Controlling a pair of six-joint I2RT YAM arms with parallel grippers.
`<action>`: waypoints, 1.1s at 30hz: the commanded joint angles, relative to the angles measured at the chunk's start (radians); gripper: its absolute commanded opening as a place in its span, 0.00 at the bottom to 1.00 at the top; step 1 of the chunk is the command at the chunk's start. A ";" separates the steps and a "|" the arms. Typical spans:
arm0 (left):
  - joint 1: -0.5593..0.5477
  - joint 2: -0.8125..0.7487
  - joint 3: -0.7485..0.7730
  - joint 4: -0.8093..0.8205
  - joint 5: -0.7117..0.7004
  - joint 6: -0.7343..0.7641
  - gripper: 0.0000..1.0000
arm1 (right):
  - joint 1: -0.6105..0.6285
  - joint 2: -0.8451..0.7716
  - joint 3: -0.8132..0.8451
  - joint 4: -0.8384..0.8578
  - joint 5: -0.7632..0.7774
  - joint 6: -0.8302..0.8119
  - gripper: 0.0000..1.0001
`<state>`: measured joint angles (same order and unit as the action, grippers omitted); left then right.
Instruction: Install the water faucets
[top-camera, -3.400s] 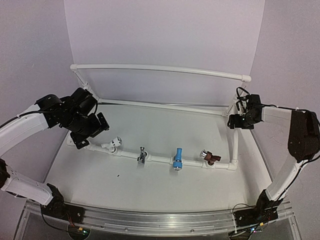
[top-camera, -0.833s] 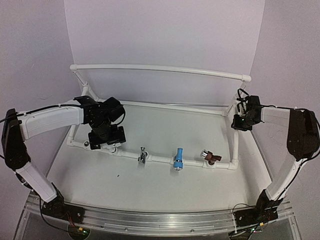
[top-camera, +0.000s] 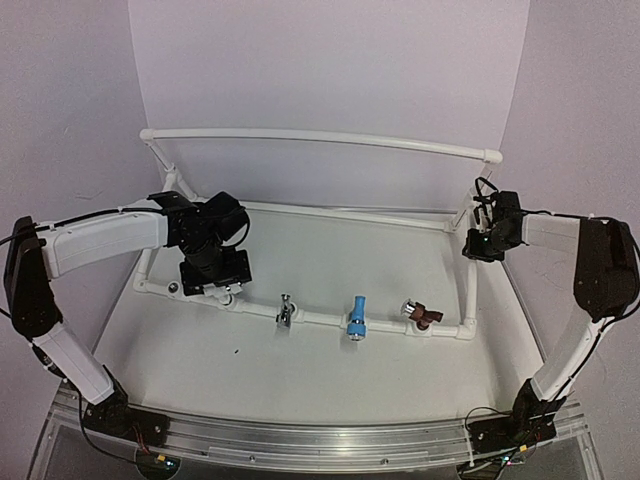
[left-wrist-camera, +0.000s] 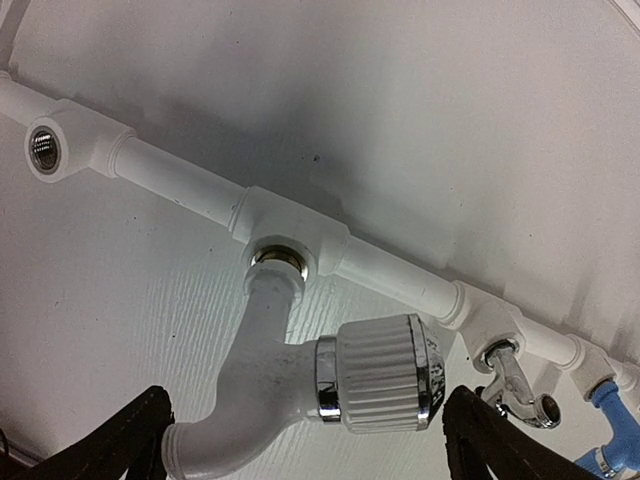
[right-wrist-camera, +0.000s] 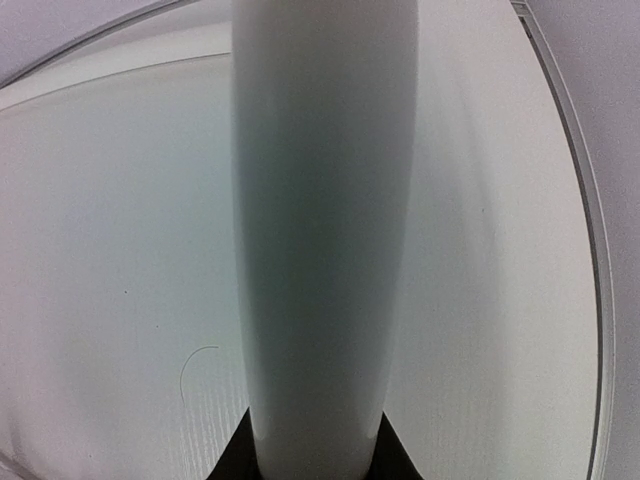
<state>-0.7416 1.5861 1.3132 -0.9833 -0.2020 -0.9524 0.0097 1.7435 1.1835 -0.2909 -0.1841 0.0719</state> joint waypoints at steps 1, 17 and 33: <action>0.010 0.010 -0.009 0.018 0.000 0.023 0.92 | -0.002 -0.023 -0.007 -0.004 0.022 -0.105 0.00; 0.011 0.016 -0.016 -0.007 0.008 0.007 0.94 | -0.002 -0.015 -0.003 -0.004 0.019 -0.103 0.00; 0.011 0.031 0.000 -0.032 -0.005 0.081 0.77 | -0.002 -0.016 -0.004 -0.005 0.022 -0.107 0.00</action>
<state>-0.7357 1.5929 1.3022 -0.9680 -0.1837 -0.9231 0.0097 1.7435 1.1835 -0.2909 -0.1834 0.0718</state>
